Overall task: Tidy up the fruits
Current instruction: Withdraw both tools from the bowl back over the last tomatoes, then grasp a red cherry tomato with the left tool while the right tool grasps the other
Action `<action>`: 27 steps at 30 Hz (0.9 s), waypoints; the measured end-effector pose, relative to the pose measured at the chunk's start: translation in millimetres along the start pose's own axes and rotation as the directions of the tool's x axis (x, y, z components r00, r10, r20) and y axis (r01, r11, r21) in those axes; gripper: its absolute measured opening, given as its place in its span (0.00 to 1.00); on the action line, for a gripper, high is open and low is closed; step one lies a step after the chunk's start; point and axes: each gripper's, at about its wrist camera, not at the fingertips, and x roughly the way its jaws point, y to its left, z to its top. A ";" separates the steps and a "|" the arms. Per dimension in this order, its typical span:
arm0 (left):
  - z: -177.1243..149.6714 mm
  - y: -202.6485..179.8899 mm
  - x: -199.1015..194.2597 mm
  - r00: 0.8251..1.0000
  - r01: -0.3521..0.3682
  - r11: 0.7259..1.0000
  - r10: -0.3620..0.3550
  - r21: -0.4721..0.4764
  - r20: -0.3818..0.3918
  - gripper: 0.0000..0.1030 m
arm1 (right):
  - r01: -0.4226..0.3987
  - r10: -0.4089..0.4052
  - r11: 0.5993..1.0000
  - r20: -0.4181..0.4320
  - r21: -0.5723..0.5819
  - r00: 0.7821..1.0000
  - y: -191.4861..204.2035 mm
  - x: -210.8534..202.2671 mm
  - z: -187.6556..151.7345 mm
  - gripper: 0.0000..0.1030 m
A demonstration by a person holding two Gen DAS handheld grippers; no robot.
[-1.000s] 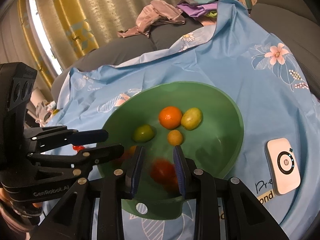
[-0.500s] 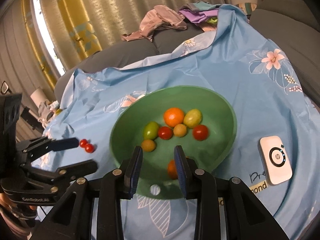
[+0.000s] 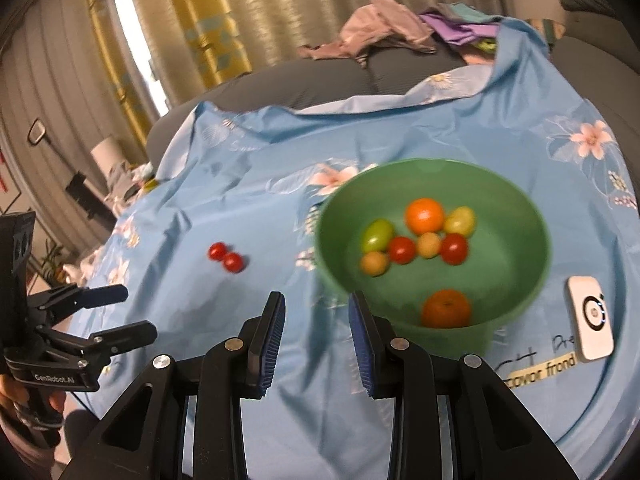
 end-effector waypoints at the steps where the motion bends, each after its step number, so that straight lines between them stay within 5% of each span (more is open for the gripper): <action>1: -2.6 3.3 -0.4 1.000 0.000 1.000 0.000 -0.008 -0.003 0.83 | -0.004 0.004 1.000 -0.004 -0.009 1.000 4.2 0.6 -0.4 0.32; 27: -27.7 54.6 12.2 0.997 0.050 0.993 -0.056 -0.106 -0.047 0.85 | -0.050 0.032 0.989 -0.136 -0.136 0.990 68.5 49.9 -1.7 0.32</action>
